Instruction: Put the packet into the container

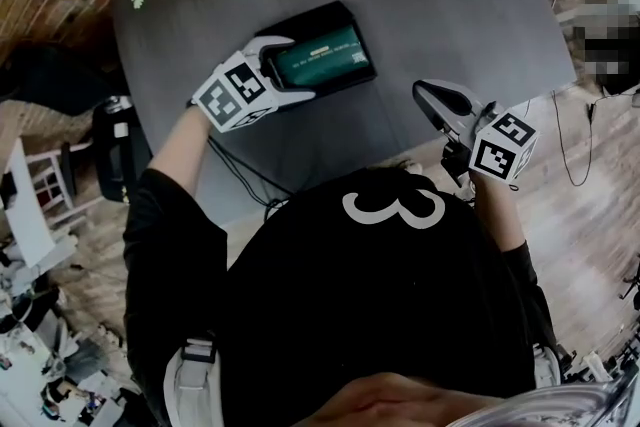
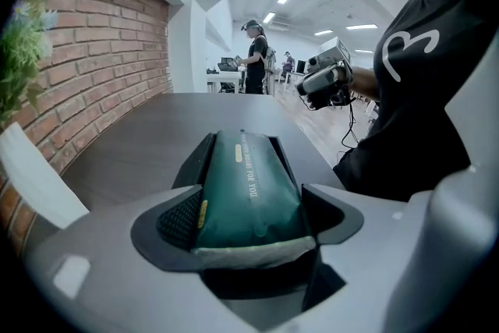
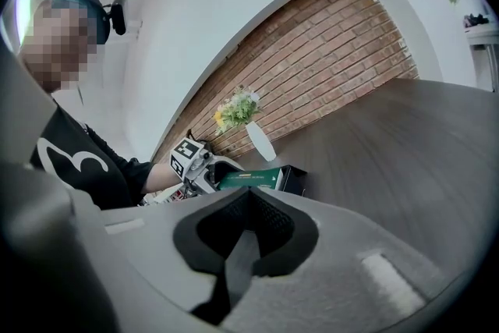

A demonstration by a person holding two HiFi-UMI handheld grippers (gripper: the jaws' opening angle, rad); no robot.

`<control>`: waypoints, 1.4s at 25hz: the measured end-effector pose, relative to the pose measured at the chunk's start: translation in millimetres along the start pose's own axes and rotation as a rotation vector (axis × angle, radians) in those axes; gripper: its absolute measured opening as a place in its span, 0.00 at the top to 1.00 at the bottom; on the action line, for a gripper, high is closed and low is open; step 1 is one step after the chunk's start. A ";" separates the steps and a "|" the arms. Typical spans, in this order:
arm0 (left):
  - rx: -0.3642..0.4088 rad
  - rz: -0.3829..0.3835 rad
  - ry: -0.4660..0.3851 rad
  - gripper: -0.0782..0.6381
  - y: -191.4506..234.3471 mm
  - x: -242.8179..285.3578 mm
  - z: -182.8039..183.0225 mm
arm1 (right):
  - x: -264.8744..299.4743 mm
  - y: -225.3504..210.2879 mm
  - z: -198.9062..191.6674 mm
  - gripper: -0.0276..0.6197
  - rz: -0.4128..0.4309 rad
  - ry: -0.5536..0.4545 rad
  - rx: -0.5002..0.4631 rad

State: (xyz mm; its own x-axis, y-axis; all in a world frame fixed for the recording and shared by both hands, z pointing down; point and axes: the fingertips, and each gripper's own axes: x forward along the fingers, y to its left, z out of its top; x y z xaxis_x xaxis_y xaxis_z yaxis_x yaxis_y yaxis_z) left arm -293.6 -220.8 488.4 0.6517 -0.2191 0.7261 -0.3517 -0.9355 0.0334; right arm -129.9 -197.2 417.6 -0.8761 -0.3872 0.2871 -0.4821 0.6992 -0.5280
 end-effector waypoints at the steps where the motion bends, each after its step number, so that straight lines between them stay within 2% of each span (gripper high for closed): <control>1: -0.004 -0.007 0.003 0.31 1.0 1.9 -1.2 | -0.2 -0.2 -0.6 0.96 -0.005 0.002 0.001; 10: -0.023 -0.047 0.004 0.29 4.3 8.1 -3.1 | -2.2 -6.0 -6.5 0.96 -0.032 -0.013 0.031; 17: -0.028 -0.016 -0.002 0.27 4.0 6.9 -2.6 | -1.0 -3.5 -1.7 0.96 -0.012 -0.013 0.021; 20: -0.045 0.020 -0.027 0.26 3.4 -0.4 0.1 | -1.1 3.3 5.8 0.95 0.028 -0.036 0.016; 25: -0.134 0.099 -0.099 0.30 -2.3 -21.0 14.1 | -0.9 14.4 15.8 0.95 0.092 -0.043 -0.012; 28: -0.188 0.159 -0.156 0.38 -17.7 -33.0 33.3 | -4.4 25.9 23.7 0.95 0.143 -0.047 -0.052; 32: -0.214 0.266 -0.216 0.48 -50.0 -50.9 63.5 | -8.8 45.3 37.5 0.95 0.216 -0.047 -0.125; 35: -0.322 0.341 -0.301 0.56 -73.1 -63.5 84.7 | -14.1 56.1 42.9 0.96 0.256 -0.033 -0.159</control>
State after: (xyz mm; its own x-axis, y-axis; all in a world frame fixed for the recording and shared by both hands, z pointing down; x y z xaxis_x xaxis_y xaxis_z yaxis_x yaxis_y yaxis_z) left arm -252.4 -162.0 381.7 0.6115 -0.6088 0.5055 -0.7333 -0.6759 0.0731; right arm -144.4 -178.3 349.6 -0.9700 -0.2035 0.1331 -0.2420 0.8611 -0.4472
